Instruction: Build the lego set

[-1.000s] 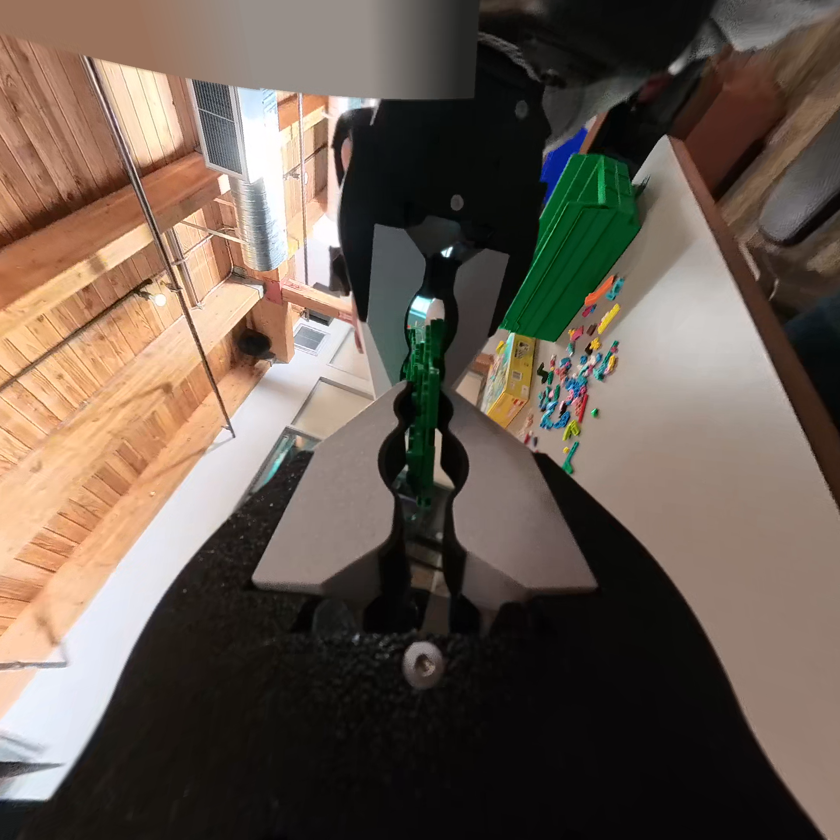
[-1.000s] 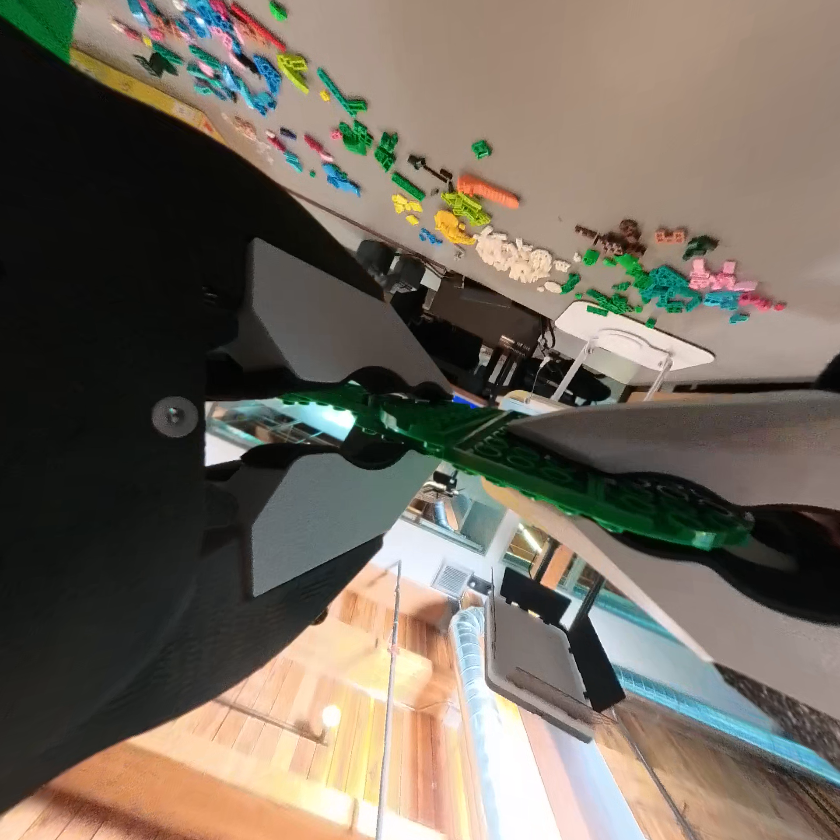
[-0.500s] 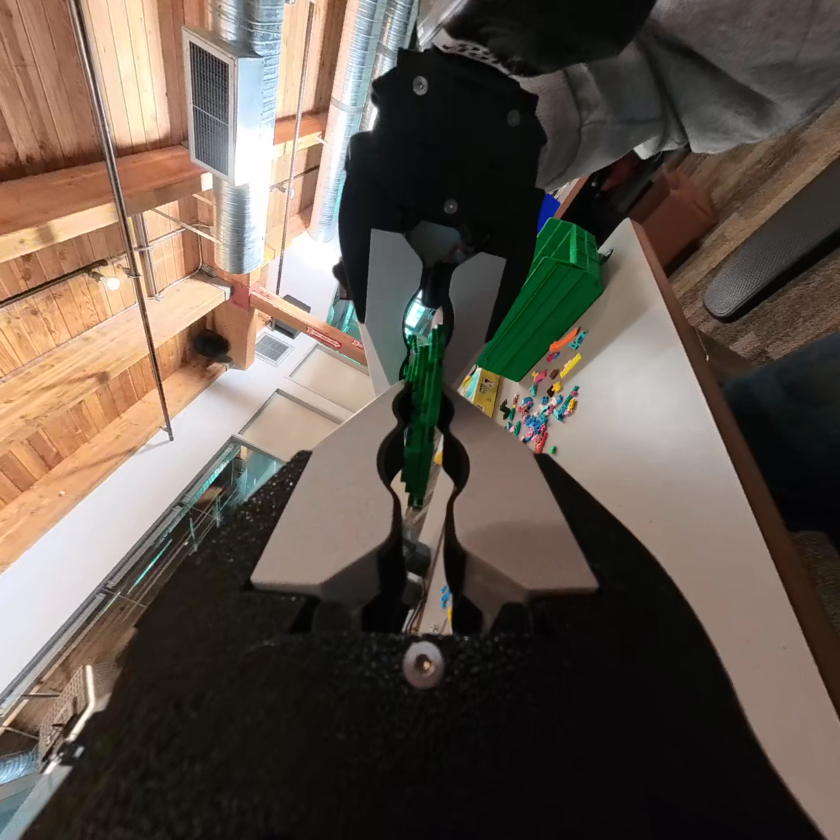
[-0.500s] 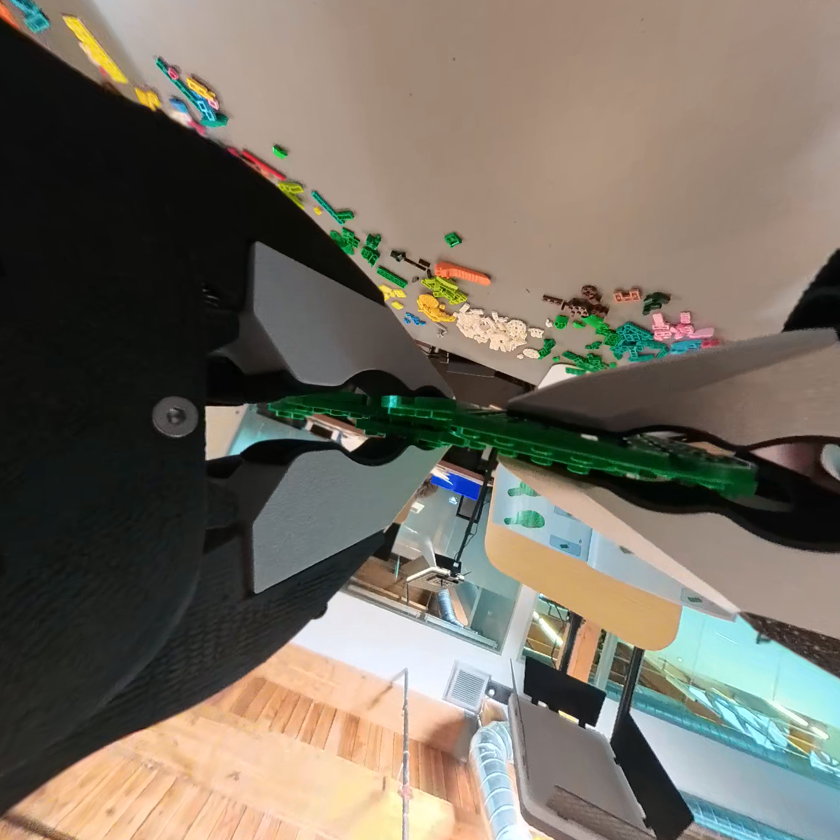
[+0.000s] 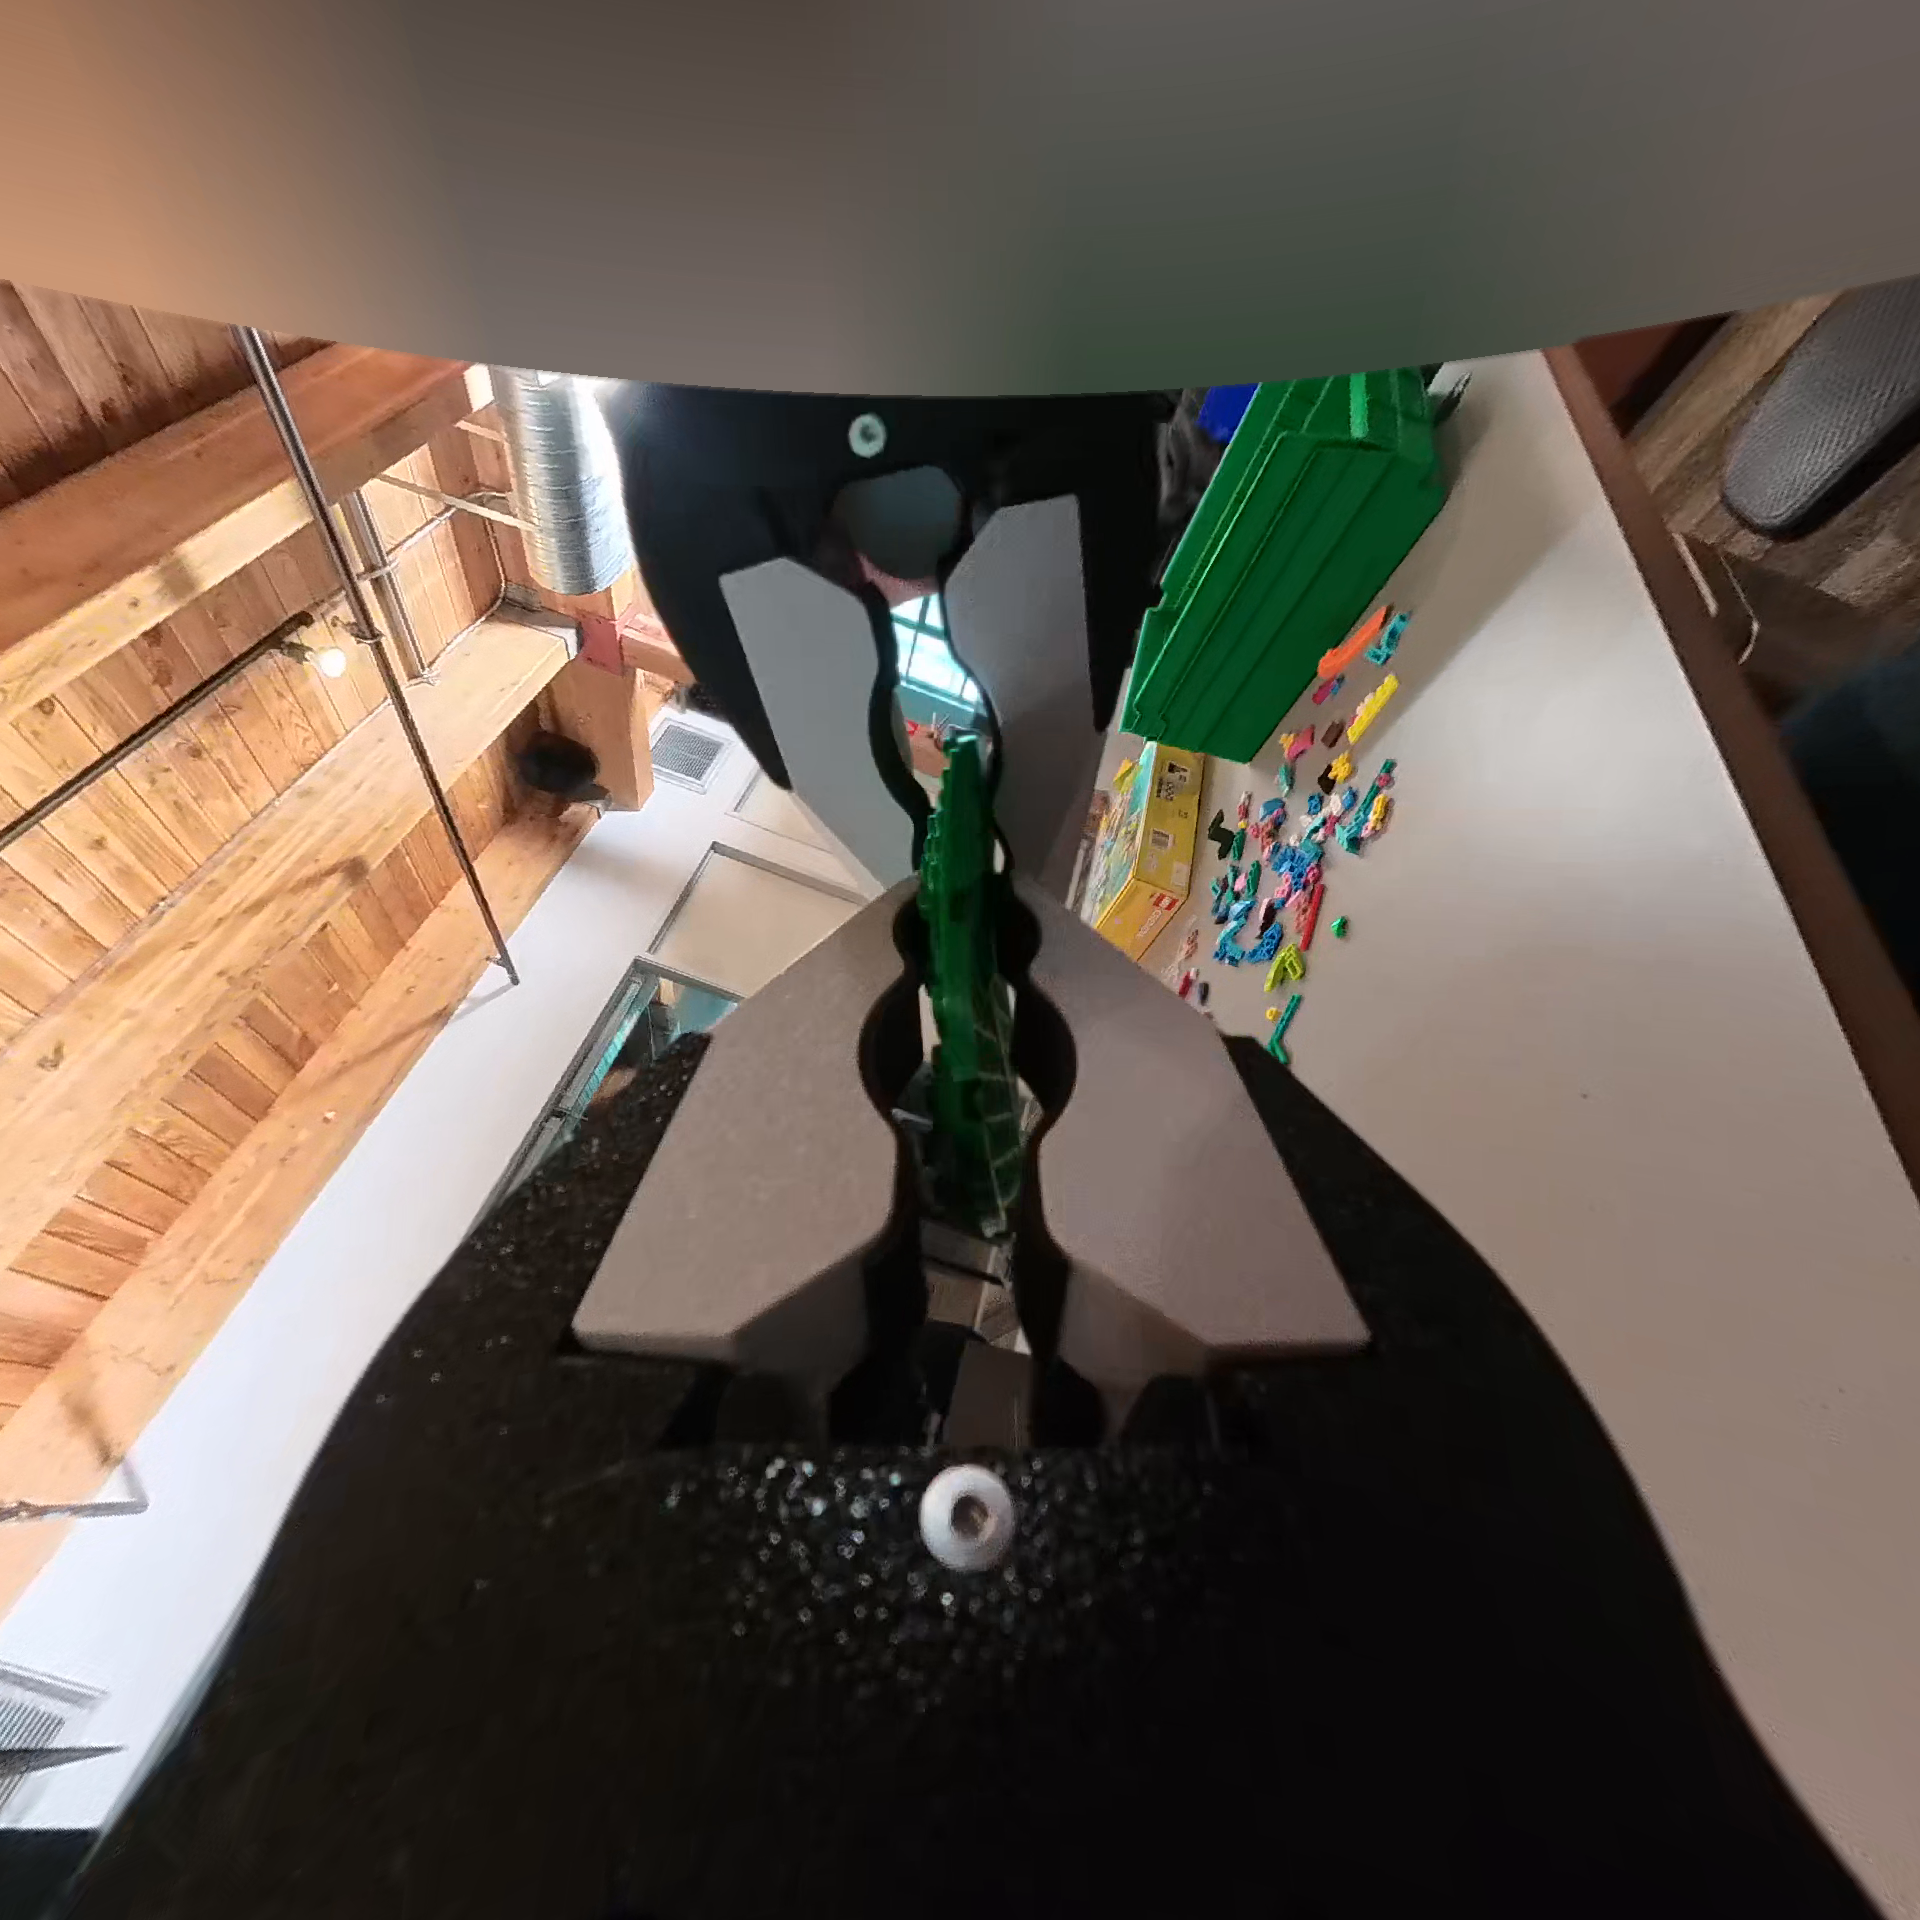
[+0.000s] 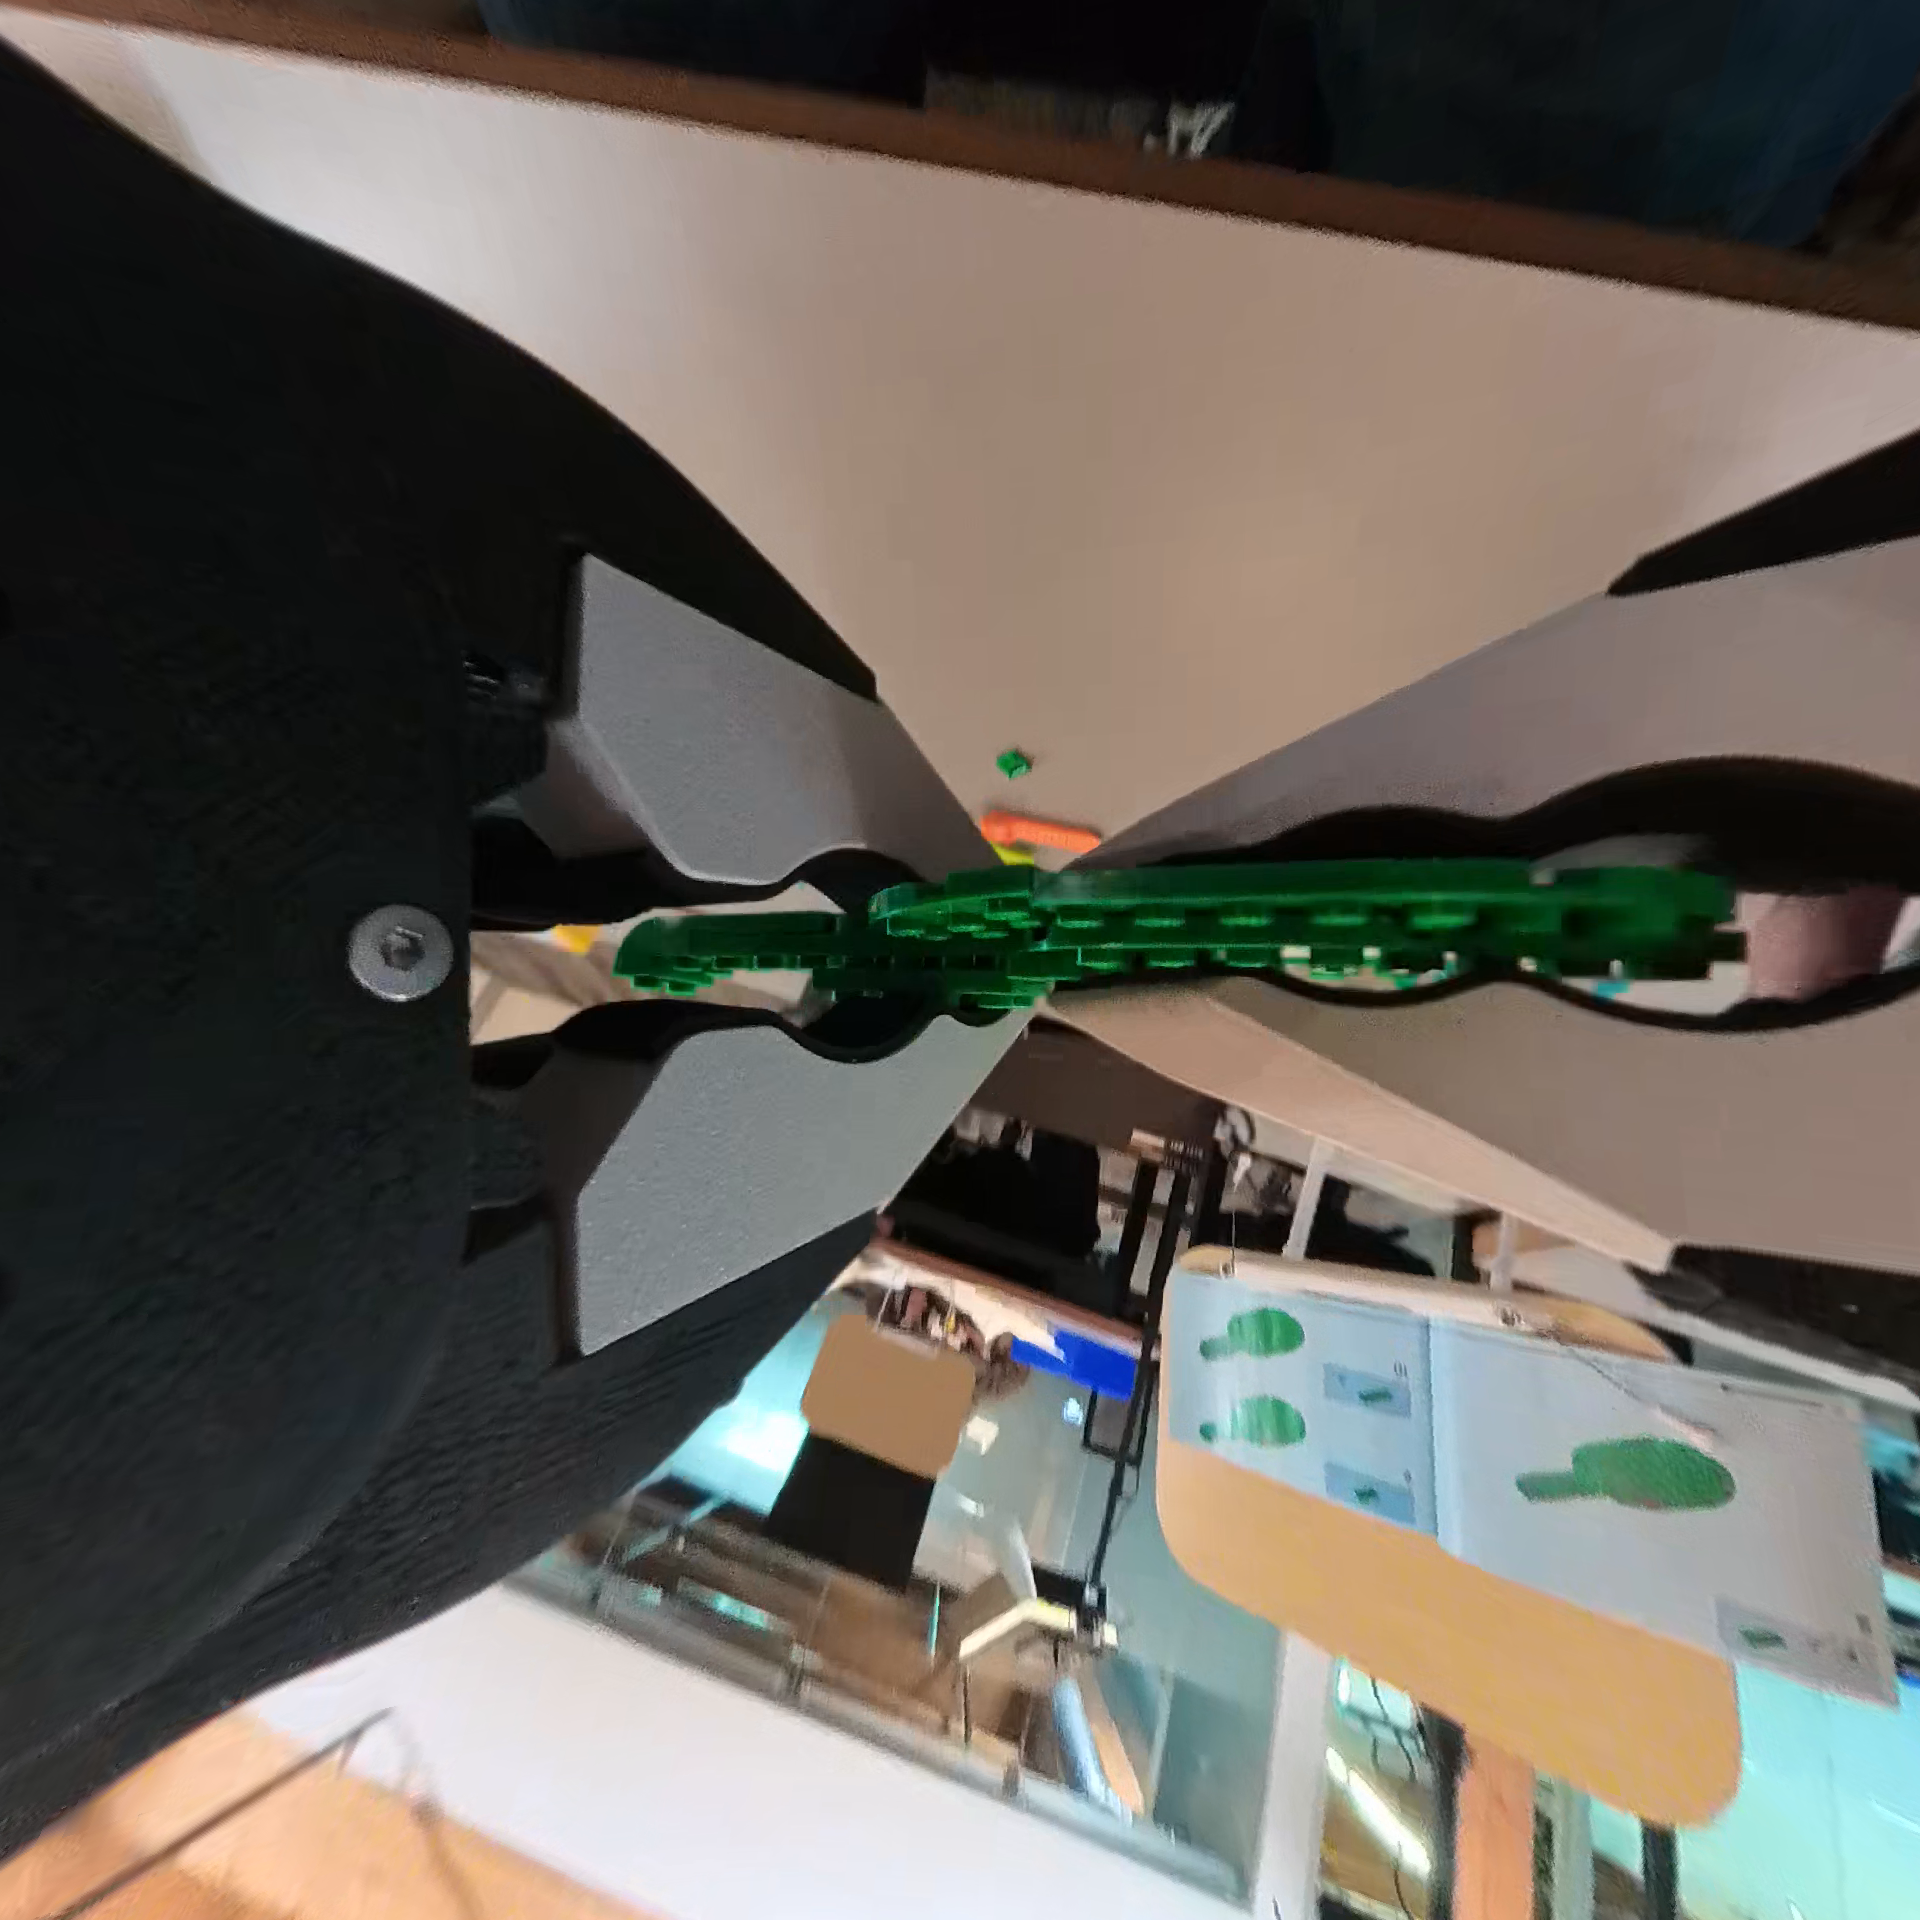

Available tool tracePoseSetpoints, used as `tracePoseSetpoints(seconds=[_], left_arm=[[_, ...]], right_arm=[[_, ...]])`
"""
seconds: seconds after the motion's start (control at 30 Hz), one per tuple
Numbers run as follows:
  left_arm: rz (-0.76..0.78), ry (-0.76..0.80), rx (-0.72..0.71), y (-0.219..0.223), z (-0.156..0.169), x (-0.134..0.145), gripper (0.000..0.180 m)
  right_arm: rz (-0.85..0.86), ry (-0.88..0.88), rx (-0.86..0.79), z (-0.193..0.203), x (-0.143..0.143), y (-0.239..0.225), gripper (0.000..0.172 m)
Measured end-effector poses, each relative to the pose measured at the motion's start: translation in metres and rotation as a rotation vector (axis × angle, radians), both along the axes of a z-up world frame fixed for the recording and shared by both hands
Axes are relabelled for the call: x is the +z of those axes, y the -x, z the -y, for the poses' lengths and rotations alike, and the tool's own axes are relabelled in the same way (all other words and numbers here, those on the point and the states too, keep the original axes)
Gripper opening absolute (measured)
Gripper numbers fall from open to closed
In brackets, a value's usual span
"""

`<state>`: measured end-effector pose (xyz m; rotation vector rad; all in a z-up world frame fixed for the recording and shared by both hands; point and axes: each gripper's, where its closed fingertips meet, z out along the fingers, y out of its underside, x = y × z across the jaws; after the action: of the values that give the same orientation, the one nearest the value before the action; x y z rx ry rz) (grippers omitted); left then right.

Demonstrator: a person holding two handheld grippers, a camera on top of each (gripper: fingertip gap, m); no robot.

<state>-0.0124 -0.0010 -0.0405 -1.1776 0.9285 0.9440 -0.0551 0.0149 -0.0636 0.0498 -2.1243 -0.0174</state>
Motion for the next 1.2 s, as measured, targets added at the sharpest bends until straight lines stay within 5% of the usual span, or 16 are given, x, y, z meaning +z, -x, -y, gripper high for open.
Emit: tracePoseSetpoints(seconds=[0.3, 0.53, 1.2], left_arm=[[-0.078, -0.009, 0.034, -0.001, -0.003, -0.003, 0.007], [0.036, -0.02, -0.023, 0.001, -0.001, 0.001, 0.007], [0.014, -0.047, -0.015, 0.002, 0.007, 0.01, 0.007]], right_arm=[[0.119, 0.096, -0.034, -0.002, -0.01, -0.004, 0.007], [-0.079, -0.053, 0.029, -0.001, 0.004, 0.002, 0.009], [-0.209, -0.158, 0.103, 0.007, 0.018, -0.002, 0.021]])
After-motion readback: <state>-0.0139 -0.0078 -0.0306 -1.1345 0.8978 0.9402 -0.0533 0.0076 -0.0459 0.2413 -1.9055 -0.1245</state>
